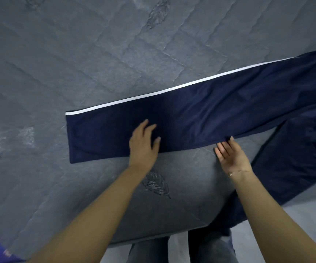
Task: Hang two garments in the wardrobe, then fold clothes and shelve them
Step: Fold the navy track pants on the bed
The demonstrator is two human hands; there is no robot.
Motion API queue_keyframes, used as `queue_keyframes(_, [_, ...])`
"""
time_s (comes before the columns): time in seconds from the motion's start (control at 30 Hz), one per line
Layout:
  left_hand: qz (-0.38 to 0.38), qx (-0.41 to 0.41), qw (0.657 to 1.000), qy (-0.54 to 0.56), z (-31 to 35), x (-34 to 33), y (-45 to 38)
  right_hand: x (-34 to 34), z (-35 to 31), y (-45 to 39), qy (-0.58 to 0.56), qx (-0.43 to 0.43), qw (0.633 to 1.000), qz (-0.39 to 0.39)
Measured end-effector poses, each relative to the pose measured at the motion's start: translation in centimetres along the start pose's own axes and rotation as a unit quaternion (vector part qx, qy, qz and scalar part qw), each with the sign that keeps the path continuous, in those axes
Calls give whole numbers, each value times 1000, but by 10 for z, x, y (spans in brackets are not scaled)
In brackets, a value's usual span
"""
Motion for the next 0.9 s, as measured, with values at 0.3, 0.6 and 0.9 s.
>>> queue_keyframes(0.3, [-108,0,992,-61,113,-150,-44,20,-115,-62,-53,32,997,45])
queue_keyframes(0.6, [-99,69,973,-195,149,-176,-41,84,-136,-80,139,-29,990,3])
queue_keyframes(0.9, [-126,-154,967,-156,299,-265,-55,178,-272,-127,341,421,828,142])
Point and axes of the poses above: each hand's wrist, its own y-axis away from the middle knuckle, its own x-axis out of the back of the hand, z = x × y, the point moved 1 cm from there along -y, towards the middle knuckle, and after that the axes turned 14 degrees about z, right-handed, at the moved point
